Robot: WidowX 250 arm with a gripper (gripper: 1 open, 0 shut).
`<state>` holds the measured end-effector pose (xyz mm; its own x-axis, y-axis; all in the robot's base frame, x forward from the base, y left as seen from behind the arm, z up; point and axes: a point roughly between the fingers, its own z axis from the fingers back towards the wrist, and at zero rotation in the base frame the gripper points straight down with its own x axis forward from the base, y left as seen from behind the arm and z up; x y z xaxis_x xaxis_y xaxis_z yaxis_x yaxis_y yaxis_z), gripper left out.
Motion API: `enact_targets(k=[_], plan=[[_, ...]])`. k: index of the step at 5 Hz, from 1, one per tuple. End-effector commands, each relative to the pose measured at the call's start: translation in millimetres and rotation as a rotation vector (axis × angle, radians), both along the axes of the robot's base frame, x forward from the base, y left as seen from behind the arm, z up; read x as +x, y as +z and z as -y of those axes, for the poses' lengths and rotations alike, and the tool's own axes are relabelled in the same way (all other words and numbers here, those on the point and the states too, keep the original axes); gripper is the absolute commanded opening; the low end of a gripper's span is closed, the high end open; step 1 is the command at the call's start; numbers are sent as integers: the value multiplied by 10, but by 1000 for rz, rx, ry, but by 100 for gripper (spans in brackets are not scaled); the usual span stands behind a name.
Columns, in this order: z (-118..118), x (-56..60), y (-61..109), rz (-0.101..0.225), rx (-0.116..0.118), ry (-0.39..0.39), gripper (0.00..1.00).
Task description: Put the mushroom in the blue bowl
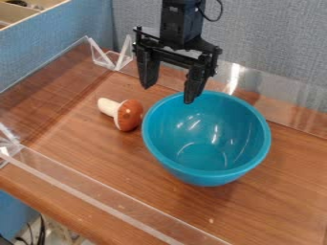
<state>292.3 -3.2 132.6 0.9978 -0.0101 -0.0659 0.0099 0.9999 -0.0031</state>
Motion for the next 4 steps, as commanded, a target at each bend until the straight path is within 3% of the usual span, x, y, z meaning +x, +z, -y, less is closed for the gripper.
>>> enact_targets(k=[1,2,4], plan=[[-73,-35,-102,-2,-11,184,100],[-344,-77,-233,-8,-21,401,100],[-808,-46,-421,14,-35,761,100]])
